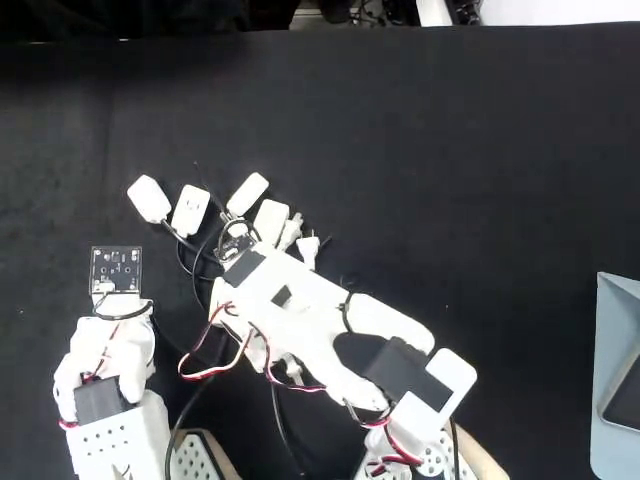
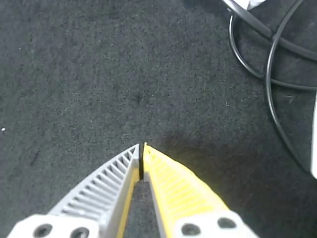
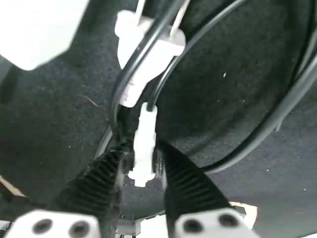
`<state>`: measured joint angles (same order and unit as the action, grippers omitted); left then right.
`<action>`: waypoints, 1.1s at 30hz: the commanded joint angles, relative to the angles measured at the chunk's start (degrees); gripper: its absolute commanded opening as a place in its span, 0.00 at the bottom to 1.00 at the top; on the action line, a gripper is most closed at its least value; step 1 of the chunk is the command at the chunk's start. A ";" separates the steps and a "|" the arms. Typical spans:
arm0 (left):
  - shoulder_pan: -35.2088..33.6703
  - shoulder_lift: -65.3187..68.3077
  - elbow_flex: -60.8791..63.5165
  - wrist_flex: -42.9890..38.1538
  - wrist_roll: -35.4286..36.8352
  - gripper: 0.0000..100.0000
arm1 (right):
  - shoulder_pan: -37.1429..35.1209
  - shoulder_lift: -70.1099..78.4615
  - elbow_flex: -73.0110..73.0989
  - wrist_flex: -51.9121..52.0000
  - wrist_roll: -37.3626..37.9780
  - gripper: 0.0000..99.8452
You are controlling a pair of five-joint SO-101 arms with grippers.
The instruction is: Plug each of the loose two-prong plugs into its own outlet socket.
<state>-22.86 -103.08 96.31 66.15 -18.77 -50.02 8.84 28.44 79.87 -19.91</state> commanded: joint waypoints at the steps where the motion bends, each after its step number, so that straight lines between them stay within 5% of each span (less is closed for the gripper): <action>1: -0.48 -0.26 1.10 -1.32 -0.26 0.03 | -0.62 -0.66 -2.24 0.35 0.70 0.01; 14: -0.48 -0.26 1.10 -1.32 -0.26 0.03 | 1.76 -14.20 -2.07 1.14 7.56 0.01; 19: -0.48 -0.26 1.10 -1.32 -0.26 0.03 | 4.84 -10.33 5.23 -10.20 11.60 0.01; 33: -0.48 -0.26 1.10 -1.32 -0.26 0.03 | 4.84 3.38 0.13 -10.20 11.34 0.02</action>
<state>-22.86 -103.08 96.31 66.15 -18.77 -45.98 9.80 30.11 70.02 -8.66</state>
